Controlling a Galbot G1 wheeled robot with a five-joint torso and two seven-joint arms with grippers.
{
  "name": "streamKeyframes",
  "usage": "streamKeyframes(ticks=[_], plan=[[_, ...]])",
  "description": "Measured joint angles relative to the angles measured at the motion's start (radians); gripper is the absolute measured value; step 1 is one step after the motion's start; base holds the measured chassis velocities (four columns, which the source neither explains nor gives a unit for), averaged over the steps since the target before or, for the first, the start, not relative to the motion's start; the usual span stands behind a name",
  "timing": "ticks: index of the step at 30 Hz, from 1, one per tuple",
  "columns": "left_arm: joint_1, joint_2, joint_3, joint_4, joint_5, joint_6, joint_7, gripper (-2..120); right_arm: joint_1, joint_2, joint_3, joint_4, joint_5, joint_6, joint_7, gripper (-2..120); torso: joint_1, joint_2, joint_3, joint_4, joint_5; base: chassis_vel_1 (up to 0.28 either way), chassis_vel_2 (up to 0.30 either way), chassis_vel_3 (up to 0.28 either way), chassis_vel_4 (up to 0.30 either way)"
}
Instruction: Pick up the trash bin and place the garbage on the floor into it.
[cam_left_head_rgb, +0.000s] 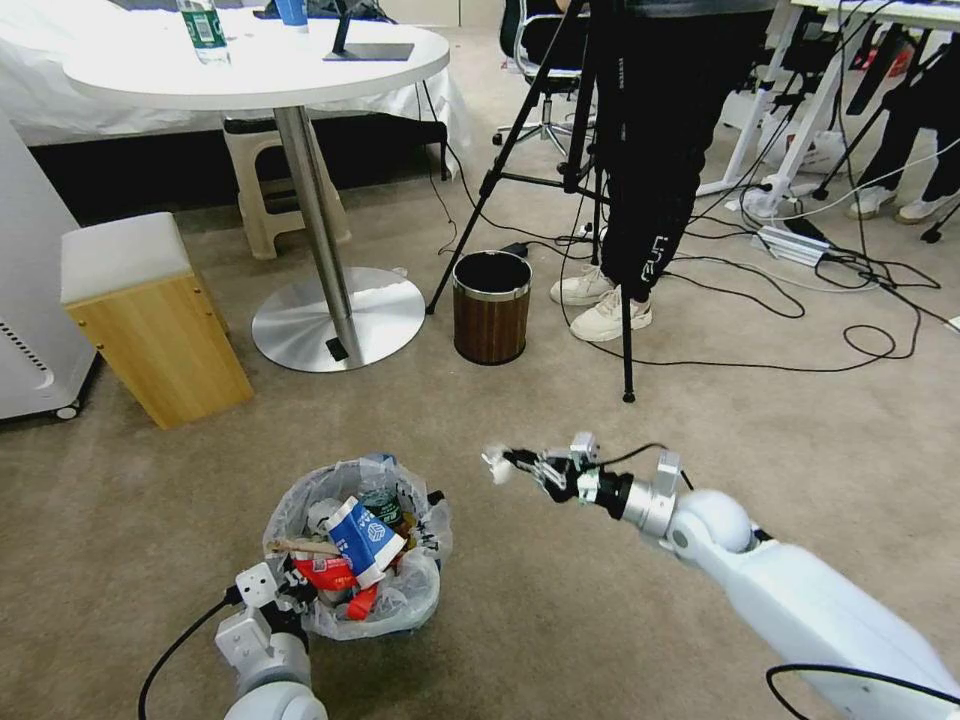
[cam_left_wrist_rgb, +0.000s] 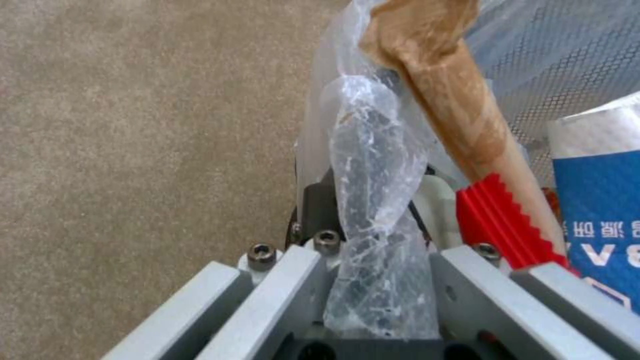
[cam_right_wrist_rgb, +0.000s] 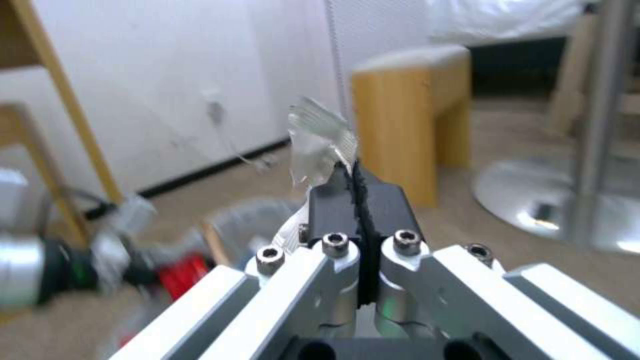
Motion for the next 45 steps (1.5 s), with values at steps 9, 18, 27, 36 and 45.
streamKeyframes(ticks=[9,18,27,36,45], plan=[[0.022,-0.005,0.008,-0.027,0.008,0.003,0.000,1,0.195,0.113,-0.171,-0.079,0.030,-0.125,0.143,0,0.000,0.000,0.000,0.0002,0.0000,0.000,0.000,0.000,0.000],[0.037,-0.003,0.003,-0.041,0.011,0.003,0.002,1,0.313,0.214,-0.335,-0.184,0.045,-0.152,0.246,0,0.000,0.000,0.000,0.0004,0.0003,0.000,0.000,0.000,0.000],[0.028,-0.010,0.003,-0.038,0.014,0.003,0.002,1,0.367,0.245,-0.435,-0.170,0.059,-0.153,0.239,0,0.000,0.000,0.000,0.0000,0.0003,0.000,0.000,0.000,0.000],[0.032,-0.020,0.007,-0.037,0.026,0.001,0.003,1,0.424,0.310,-0.522,-0.237,0.062,-0.156,0.250,0,0.000,0.000,0.000,0.0002,0.0003,0.000,0.000,0.000,0.000],[0.036,-0.026,0.007,-0.047,0.029,0.000,0.005,1,0.446,0.383,-0.591,-0.289,0.047,-0.156,0.263,0,0.000,0.000,0.000,0.0002,0.0002,0.000,0.000,0.000,0.000]])
